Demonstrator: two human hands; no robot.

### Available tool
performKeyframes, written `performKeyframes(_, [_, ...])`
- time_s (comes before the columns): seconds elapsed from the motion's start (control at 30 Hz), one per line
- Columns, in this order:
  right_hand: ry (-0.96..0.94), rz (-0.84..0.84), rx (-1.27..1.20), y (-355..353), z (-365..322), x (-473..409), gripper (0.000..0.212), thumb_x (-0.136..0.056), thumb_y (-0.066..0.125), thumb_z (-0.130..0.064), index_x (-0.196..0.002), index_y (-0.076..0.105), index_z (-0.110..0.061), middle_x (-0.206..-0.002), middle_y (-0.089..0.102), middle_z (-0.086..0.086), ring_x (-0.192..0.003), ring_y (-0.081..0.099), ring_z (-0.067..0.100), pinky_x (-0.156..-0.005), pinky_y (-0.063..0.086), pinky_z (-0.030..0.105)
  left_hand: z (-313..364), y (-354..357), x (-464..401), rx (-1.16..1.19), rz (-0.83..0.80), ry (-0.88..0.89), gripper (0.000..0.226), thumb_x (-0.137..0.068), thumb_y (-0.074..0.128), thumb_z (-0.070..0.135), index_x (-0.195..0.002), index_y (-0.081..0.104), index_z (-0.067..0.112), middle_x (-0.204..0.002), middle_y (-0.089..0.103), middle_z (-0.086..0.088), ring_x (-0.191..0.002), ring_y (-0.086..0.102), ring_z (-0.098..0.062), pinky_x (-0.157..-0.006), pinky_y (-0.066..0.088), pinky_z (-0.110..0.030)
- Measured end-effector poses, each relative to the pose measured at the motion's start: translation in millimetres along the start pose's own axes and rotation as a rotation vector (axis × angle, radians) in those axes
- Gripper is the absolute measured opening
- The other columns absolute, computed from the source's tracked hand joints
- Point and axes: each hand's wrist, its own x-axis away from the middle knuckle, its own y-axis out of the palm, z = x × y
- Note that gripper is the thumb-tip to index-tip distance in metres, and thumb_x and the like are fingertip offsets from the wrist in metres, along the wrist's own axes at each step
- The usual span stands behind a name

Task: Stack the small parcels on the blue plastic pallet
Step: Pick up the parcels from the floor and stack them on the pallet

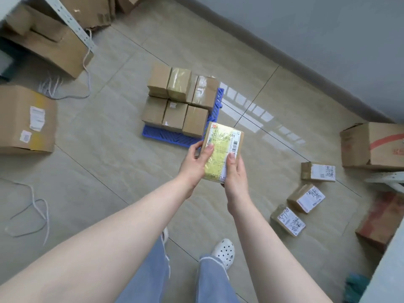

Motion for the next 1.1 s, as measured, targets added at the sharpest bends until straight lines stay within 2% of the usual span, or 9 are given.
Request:
performKeyframes(0.27, [0.013,-0.069,-0.005,124,-22,-41,0.038,-0.101,0.044,-0.038,-0.137,0.050,-0.025,-0.128,0.066,0.000,-0.117,0.063,0.020,-0.099,0.051,0.043,64,-107,-57,0.008,0.035,0.010,0.053,-0.091,0.060,0.044,-0.138,0.046,0.022,-0.112,0.066,0.006,-0.085,0.068,0.001,-0.064,0.052,-0.012])
performKeyframes(0.4, [0.030,-0.075,-0.020,157,-30,-70,0.036,-0.101,0.044,-0.039,-0.132,0.052,-0.024,-0.125,0.067,0.001,-0.115,0.065,0.021,-0.094,0.054,0.038,93,-129,-90,-0.032,0.021,0.005,0.052,-0.092,0.060,0.041,-0.138,0.046,0.020,-0.124,0.063,0.000,-0.086,0.067,0.000,-0.061,0.051,-0.010])
performKeyframes(0.47, [0.038,-0.065,-0.013,165,-33,-89,0.036,-0.101,0.044,-0.040,-0.131,0.053,-0.024,-0.124,0.068,0.001,-0.114,0.065,0.021,-0.091,0.054,0.035,102,-132,-107,-0.037,0.022,-0.013,0.052,-0.092,0.060,0.042,-0.138,0.047,0.022,-0.120,0.065,0.003,-0.089,0.066,-0.002,-0.067,0.053,-0.013])
performKeyframes(0.6, [0.049,-0.050,0.037,173,-47,-131,0.035,-0.102,0.043,-0.040,-0.132,0.054,-0.026,-0.125,0.067,-0.003,-0.115,0.064,0.018,-0.099,0.051,0.043,120,-125,-143,-0.038,0.053,-0.057,0.074,-0.078,0.066,0.061,-0.140,0.047,0.027,-0.132,0.061,0.004,-0.115,0.062,-0.013,-0.102,0.049,-0.037])
performKeyframes(0.7, [0.053,-0.061,0.075,176,-60,-169,0.034,-0.102,0.043,-0.039,-0.132,0.055,-0.027,-0.124,0.068,-0.003,-0.115,0.064,0.018,-0.096,0.052,0.040,133,-115,-173,0.043,0.088,-0.084,0.093,-0.060,0.067,0.072,-0.140,0.048,0.030,-0.135,0.060,0.005,-0.120,0.060,-0.014,-0.107,0.045,-0.041])
performKeyframes(0.83, [0.079,-0.039,0.100,178,-59,-228,0.037,-0.103,0.041,-0.038,-0.137,0.050,-0.028,-0.128,0.065,-0.002,-0.113,0.064,0.018,-0.074,0.052,0.021,123,-101,-235,0.149,0.117,-0.211,0.109,-0.043,0.073,0.084,-0.137,0.048,0.034,-0.134,0.060,0.008,-0.122,0.058,-0.017,-0.107,0.043,-0.047])
performKeyframes(0.9, [0.094,-0.009,0.117,178,-49,-261,0.038,-0.102,0.041,-0.042,-0.137,0.049,-0.030,-0.128,0.064,-0.004,-0.115,0.063,0.017,-0.076,0.052,0.023,111,-95,-271,0.202,0.121,-0.306,0.120,-0.036,0.077,0.083,-0.139,0.043,0.033,-0.139,0.056,0.008,-0.126,0.056,-0.021,-0.108,0.041,-0.049])
performKeyframes(1.0, [0.140,0.021,0.103,178,-29,-306,0.048,-0.097,0.044,-0.051,-0.140,0.047,-0.030,-0.134,0.061,-0.004,-0.123,0.058,0.020,-0.102,0.047,0.040,119,-85,-294,0.273,0.143,-0.474,0.107,-0.057,0.083,0.065,-0.140,0.040,0.013,-0.140,0.047,0.004,-0.132,0.048,-0.025,-0.111,0.038,-0.043])
performKeyframes(1.1, [0.136,0.035,0.111,174,-12,-349,0.045,-0.101,0.043,-0.043,-0.142,0.045,-0.025,-0.133,0.061,-0.002,-0.121,0.060,0.018,-0.106,0.045,0.043,104,-78,-330,0.321,0.162,-0.545,0.084,-0.076,0.078,0.045,-0.139,0.042,0.004,-0.147,0.047,-0.009,-0.127,0.054,-0.029,-0.102,0.042,-0.032])
